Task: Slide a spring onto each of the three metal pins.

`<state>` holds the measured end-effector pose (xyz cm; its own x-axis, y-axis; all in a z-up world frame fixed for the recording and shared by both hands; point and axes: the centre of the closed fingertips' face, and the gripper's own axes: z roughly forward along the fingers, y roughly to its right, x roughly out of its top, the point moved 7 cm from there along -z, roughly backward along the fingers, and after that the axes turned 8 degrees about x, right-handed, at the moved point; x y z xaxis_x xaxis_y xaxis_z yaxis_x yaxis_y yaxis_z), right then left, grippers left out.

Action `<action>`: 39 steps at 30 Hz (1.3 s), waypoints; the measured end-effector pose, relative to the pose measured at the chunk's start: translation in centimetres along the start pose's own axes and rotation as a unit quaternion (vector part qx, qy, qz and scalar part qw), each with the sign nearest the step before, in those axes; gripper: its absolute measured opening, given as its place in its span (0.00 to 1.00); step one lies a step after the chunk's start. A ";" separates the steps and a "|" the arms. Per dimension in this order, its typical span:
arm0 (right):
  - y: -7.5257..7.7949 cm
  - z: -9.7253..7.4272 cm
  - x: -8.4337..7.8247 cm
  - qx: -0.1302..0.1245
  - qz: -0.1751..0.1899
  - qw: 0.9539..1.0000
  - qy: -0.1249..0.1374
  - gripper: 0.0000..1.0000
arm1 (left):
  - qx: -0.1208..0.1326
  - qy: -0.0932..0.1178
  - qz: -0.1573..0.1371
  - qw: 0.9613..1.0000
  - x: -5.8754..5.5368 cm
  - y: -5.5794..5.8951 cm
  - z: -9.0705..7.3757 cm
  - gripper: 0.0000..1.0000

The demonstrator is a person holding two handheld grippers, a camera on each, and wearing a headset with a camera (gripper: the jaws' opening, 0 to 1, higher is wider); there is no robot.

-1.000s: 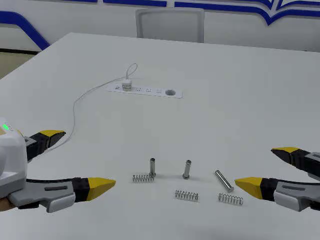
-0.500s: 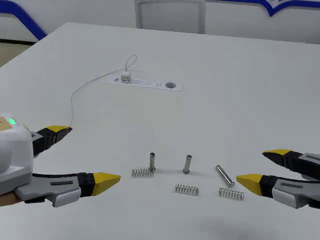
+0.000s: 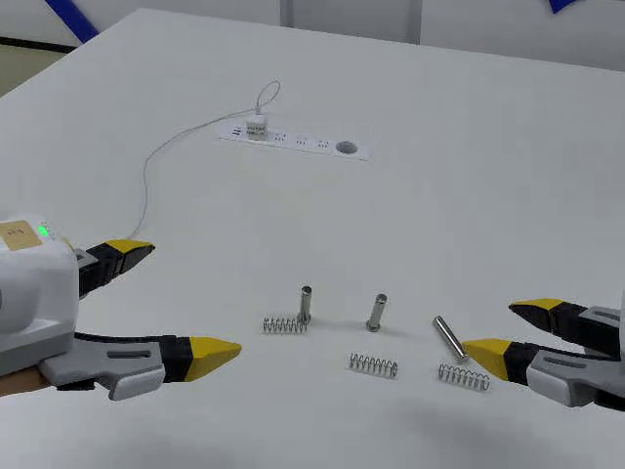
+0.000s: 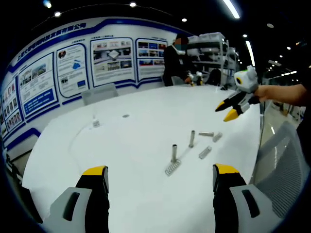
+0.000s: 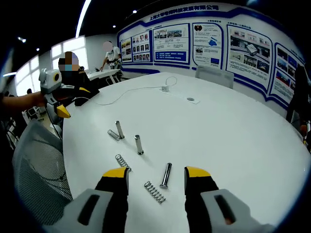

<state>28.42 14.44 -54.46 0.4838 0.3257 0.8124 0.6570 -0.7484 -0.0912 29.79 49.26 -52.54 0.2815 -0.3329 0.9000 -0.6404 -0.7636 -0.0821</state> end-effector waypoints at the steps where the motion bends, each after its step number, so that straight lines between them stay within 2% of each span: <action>1: 0.1 0.1 -0.2 -0.001 -0.001 1.000 -0.006 0.46 | 0.000 0.000 -0.001 1.000 -0.1 0.0 0.1 0.90; 8: 0.6 1.0 -0.8 -0.010 0.008 1.000 -0.011 0.46 | -0.005 -0.002 -0.009 1.000 -0.3 0.0 0.9 0.89; 14: 0.7 2.2 -1.0 -0.015 0.018 1.000 -0.016 0.42 | -0.012 0.001 -0.015 1.000 -0.2 0.2 1.3 0.88; 17: 0.6 2.9 -1.0 -0.013 0.007 1.000 -0.027 0.42 | -0.014 0.002 -0.017 1.000 -0.2 0.3 1.5 0.88; 25: 2.0 4.3 -1.0 -0.041 0.027 0.998 -0.028 0.35 | -0.030 0.028 -0.036 0.999 0.4 0.8 1.3 0.89; 33: 2.4 5.5 -1.5 -0.043 0.014 0.998 -0.051 0.32 | -0.035 0.031 -0.039 0.998 0.6 0.9 1.4 0.89; 39: 2.4 6.5 -1.7 -0.040 0.025 0.997 -0.055 0.28 | -0.045 0.033 -0.035 0.998 0.7 1.4 1.4 0.89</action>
<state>32.98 15.82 -59.78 0.5786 0.3455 0.7388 0.5840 -0.8079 -0.0795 30.09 47.17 -52.60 0.2819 -0.2408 0.9287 -0.6832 -0.7300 0.0181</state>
